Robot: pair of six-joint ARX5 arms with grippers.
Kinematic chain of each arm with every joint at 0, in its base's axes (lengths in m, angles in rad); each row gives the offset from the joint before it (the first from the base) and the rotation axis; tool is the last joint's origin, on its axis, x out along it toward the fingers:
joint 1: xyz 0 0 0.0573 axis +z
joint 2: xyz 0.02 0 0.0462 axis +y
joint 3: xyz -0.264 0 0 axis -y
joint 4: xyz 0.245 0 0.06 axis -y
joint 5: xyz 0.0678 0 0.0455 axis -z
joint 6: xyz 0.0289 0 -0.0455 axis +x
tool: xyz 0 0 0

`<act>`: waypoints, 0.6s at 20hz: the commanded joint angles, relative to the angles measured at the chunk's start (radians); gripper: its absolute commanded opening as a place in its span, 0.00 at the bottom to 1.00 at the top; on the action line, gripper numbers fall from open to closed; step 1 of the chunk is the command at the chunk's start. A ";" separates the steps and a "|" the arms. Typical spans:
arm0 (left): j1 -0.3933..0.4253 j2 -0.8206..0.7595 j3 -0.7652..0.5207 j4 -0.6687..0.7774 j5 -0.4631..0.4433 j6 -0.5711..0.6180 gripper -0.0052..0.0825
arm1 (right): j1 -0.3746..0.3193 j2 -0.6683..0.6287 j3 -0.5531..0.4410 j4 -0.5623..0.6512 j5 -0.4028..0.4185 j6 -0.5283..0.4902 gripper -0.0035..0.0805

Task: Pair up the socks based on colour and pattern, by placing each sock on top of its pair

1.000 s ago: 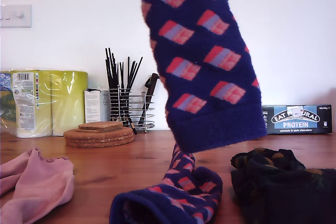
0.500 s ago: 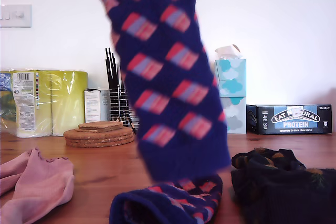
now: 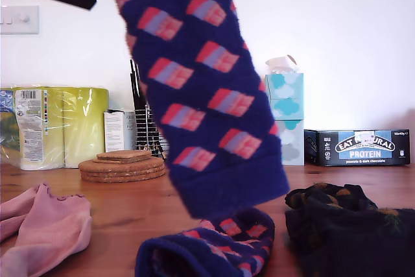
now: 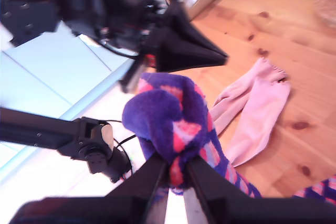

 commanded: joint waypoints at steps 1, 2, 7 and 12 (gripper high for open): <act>0.000 0.016 -0.021 0.013 -0.002 -0.003 0.03 | 0.005 0.008 -0.005 0.024 -0.014 0.003 0.03; 0.000 0.029 -0.021 0.021 -0.005 -0.003 0.03 | 0.005 0.017 -0.005 0.038 -0.022 0.004 0.03; 0.002 0.052 -0.021 0.095 -0.063 -0.004 0.03 | 0.001 0.074 -0.074 0.124 -0.041 0.000 0.03; 0.027 0.052 -0.021 0.135 -0.148 -0.021 0.03 | -0.101 0.129 -0.188 0.236 -0.040 -0.054 0.03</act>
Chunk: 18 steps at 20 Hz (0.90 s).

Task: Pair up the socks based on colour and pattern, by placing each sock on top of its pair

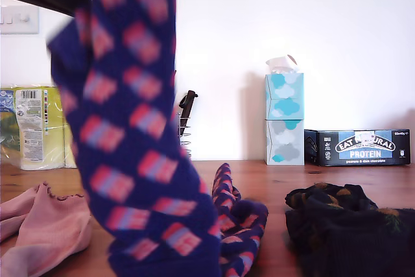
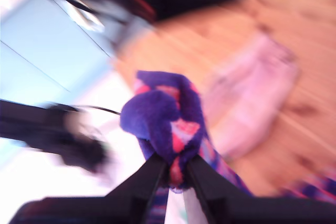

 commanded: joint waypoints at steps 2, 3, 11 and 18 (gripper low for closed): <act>0.021 0.008 -0.021 0.008 -0.015 -0.015 0.03 | -0.106 0.014 -0.023 0.023 0.000 -0.081 0.03; 0.024 0.008 -0.021 0.007 -0.015 -0.017 0.03 | -0.150 0.025 -0.023 0.023 0.000 -0.120 0.03; 0.027 0.008 -0.021 0.011 -0.016 -0.017 0.03 | -0.351 0.222 -0.023 0.124 -0.060 -0.254 0.03; 0.027 0.008 -0.021 -0.002 -0.015 -0.016 0.03 | -0.364 0.414 -0.023 0.269 0.061 -0.362 0.15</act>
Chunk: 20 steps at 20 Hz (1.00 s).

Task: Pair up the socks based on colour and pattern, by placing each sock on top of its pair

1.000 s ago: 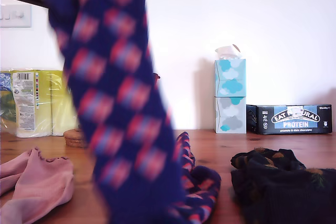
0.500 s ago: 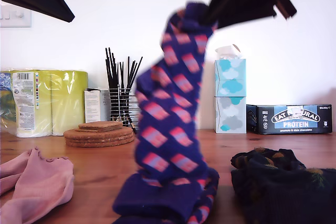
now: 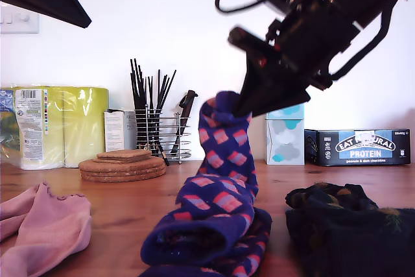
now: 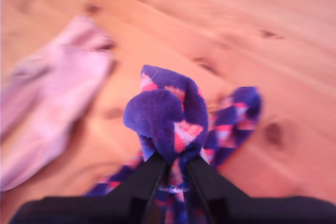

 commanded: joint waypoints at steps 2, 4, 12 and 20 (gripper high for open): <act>0.000 0.008 -0.021 0.002 0.001 -0.004 0.03 | -0.009 0.032 -0.006 0.029 0.046 -0.043 0.37; 0.000 0.008 -0.021 0.002 0.002 -0.004 0.03 | -0.009 0.039 -0.006 0.065 0.068 -0.052 0.51; 0.000 0.008 -0.021 0.002 0.005 -0.004 0.03 | -0.023 0.034 0.025 0.077 0.113 -0.052 0.51; 0.000 0.008 -0.021 0.003 0.027 -0.003 0.03 | -0.023 -0.130 0.082 -0.125 0.114 -0.032 0.20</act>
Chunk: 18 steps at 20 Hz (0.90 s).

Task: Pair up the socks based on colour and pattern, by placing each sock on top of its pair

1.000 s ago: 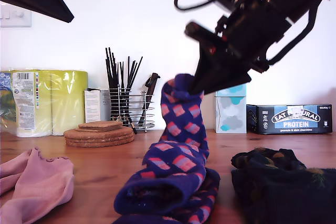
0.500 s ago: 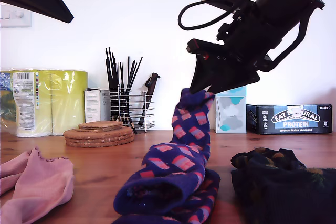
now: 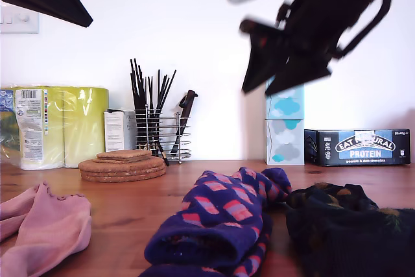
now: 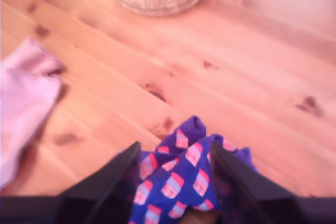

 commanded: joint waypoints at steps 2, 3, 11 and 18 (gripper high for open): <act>0.000 0.008 -0.021 0.005 0.007 -0.002 0.03 | -0.002 -0.092 0.010 -0.107 0.001 0.034 0.04; 0.000 0.008 -0.021 0.005 0.007 0.001 0.03 | -0.002 -0.130 0.008 -0.145 0.002 0.037 0.03; 0.039 0.008 -0.021 -0.025 0.034 0.035 0.03 | -0.001 -0.565 -0.124 -0.314 0.066 0.017 0.03; 0.064 0.088 -0.021 -0.141 0.038 0.051 0.03 | 0.002 -0.922 -0.332 -0.486 0.074 0.075 0.03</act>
